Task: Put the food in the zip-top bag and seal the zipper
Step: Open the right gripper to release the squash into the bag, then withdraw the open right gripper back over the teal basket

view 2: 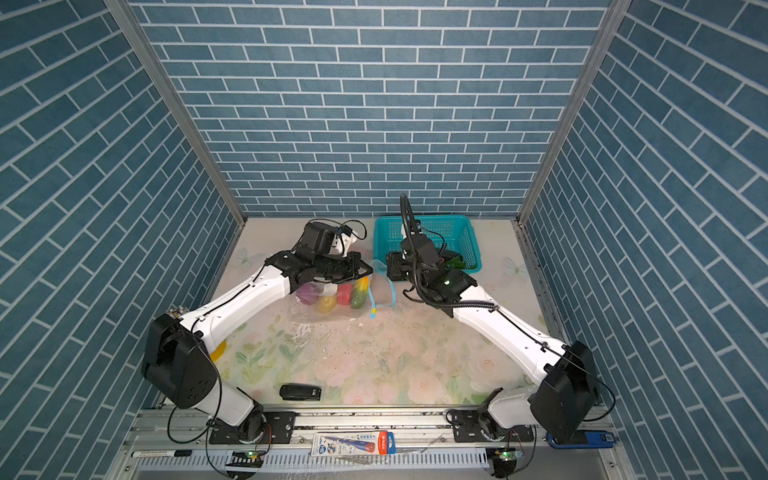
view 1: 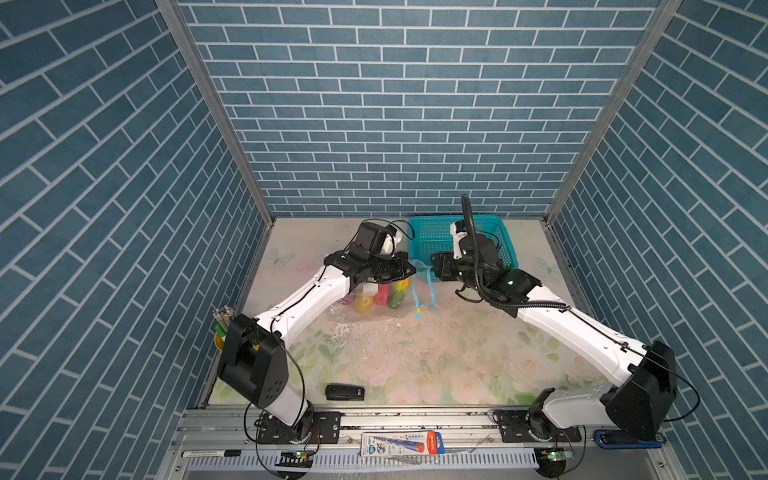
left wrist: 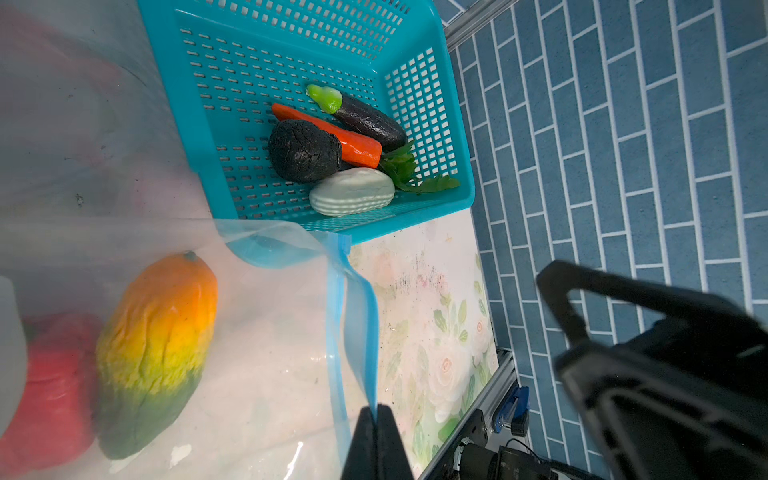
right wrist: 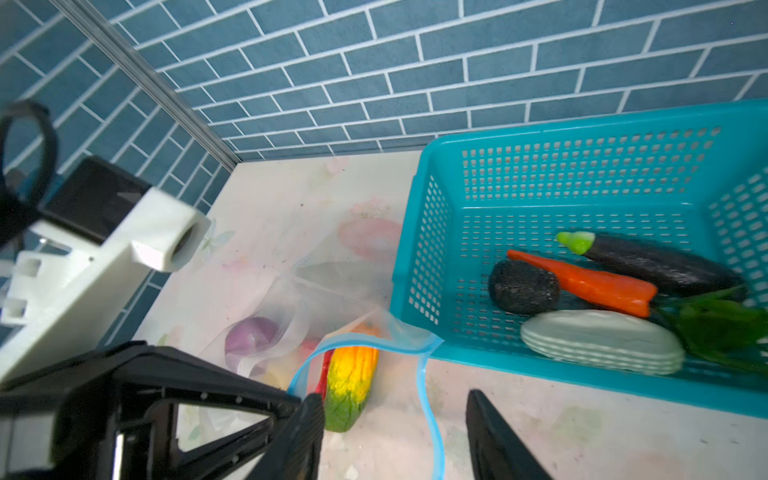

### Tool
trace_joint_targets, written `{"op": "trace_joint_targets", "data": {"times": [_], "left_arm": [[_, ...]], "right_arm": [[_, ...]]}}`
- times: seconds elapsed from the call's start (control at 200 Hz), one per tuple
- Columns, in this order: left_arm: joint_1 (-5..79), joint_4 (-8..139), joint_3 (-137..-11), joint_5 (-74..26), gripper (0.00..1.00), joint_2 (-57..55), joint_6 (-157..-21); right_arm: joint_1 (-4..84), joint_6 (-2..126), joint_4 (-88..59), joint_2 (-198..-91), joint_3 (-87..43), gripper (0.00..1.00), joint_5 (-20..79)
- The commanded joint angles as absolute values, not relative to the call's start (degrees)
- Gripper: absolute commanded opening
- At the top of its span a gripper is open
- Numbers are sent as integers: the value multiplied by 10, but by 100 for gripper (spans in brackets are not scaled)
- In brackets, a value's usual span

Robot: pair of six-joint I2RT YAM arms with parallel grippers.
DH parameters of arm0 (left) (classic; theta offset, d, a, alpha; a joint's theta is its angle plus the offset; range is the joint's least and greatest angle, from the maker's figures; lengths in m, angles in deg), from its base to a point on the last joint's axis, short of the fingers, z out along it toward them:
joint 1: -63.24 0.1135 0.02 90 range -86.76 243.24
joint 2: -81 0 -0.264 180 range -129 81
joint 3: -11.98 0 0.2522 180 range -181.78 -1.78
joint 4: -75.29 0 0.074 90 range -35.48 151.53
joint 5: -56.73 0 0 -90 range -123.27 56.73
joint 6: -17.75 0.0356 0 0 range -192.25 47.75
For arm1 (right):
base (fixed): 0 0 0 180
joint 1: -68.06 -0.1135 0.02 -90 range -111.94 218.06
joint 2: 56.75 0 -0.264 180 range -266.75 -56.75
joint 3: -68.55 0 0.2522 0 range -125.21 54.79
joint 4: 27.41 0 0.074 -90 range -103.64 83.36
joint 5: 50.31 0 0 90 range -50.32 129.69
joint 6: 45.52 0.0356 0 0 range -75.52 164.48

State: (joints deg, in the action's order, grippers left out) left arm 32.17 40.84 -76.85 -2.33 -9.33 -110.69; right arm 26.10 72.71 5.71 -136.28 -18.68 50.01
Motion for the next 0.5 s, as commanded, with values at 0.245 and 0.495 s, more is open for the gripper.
{"op": "trace_joint_targets", "data": {"times": [0.245,0.495], "left_arm": [[318,406,-774,-21,0,-83,-1105],[318,398,-779,-20,0,-79,-1103]], "right_arm": [[320,618,320,-1458,-374,57,468],[353,578,329,-1494,-410,62,466]]}}
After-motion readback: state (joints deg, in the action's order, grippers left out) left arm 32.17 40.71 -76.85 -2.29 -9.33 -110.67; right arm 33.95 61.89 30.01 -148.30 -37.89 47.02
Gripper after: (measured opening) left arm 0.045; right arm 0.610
